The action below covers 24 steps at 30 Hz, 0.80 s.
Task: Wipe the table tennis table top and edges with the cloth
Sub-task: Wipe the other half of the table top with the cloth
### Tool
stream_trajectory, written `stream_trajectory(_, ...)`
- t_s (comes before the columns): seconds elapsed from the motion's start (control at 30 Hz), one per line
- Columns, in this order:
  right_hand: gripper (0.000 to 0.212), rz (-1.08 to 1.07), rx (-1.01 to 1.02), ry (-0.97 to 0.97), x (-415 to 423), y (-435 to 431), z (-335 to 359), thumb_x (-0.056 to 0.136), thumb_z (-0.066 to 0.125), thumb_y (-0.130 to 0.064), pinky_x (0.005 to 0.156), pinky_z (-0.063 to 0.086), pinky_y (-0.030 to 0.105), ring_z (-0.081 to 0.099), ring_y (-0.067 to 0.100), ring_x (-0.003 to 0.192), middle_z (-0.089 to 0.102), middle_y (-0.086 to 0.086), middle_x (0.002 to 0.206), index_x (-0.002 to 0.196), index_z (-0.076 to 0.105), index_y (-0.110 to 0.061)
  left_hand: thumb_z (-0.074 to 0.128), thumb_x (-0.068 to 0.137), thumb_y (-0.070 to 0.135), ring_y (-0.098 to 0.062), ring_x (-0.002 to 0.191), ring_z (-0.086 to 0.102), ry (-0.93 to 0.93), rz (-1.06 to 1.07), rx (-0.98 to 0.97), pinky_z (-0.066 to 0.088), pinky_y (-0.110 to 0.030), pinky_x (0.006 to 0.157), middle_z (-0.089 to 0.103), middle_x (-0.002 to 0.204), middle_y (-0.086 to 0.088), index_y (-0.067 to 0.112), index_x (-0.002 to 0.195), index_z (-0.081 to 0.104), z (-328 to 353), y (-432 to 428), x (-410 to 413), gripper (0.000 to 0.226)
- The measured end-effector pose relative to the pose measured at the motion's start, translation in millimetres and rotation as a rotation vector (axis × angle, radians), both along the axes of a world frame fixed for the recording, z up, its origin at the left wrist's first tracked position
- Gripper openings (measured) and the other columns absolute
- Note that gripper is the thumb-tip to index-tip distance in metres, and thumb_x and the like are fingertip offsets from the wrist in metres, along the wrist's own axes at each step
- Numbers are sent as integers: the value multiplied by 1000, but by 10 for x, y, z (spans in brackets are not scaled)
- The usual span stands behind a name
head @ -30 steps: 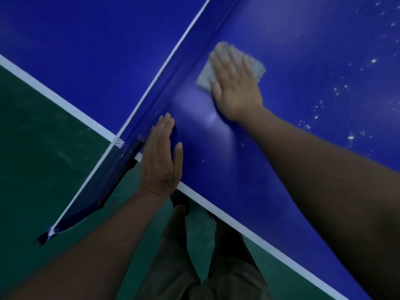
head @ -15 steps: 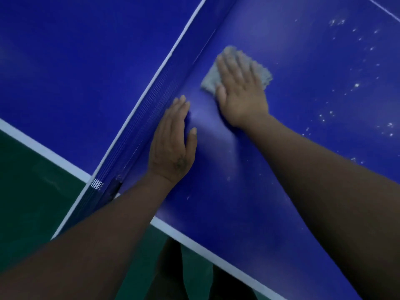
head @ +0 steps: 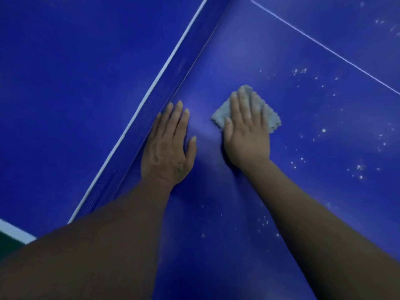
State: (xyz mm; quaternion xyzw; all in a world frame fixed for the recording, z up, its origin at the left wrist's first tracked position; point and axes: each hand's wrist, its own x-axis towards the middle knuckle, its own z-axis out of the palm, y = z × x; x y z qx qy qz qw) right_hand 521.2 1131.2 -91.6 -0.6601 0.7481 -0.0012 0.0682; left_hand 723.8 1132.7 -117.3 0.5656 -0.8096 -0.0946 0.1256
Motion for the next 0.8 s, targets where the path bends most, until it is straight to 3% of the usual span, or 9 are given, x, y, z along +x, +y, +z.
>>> stream_trajectory(0.13,62,122,-12,-42,184,-589,-34,114,19,-37,133,1,52,-2,25,166,2,1,180,172,10,-16,39,113,39,-25,167,17,-5,3,-19,20,-48,135,26,178,-10,7,168,33,-19,-5,5,64)
stream_trajectory(0.27,61,149,-42,-109,-179,-993,-47,113,30,-38,134,3,48,6,23,166,12,-2,179,171,20,-18,42,112,39,-24,167,18,1,6,-25,21,-49,134,27,177,-9,7,167,35,-31,-19,13,64)
stream_trajectory(0.43,61,-29,-52,-104,-872,-587,-37,113,28,-36,134,8,51,10,25,166,16,2,178,170,23,-16,45,110,36,-24,167,16,-6,21,25,19,-49,135,26,177,-8,7,167,35,-5,-17,27,65)
stream_trajectory(0.57,60,-98,-56,-67,-720,-175,3,113,28,-31,133,12,57,12,31,165,17,8,178,168,25,-9,44,109,36,-24,167,15,-13,16,40,17,-47,136,25,178,-7,7,168,34,-34,-17,23,67)
stream_trajectory(0.67,58,-5,-76,-53,-412,-361,-11,113,31,-28,132,13,57,13,32,165,19,7,176,167,27,-8,44,109,36,-25,167,17,-13,10,25,19,-50,135,25,178,-7,7,168,33,-50,-11,30,67)
stream_trajectory(0.8,62,133,-21,-35,-290,-1203,-44,113,21,-35,133,2,51,2,26,166,7,0,179,171,15,-14,41,110,39,-25,167,17,-28,3,22,19,-49,135,23,179,-5,9,168,32,-76,-4,52,66)
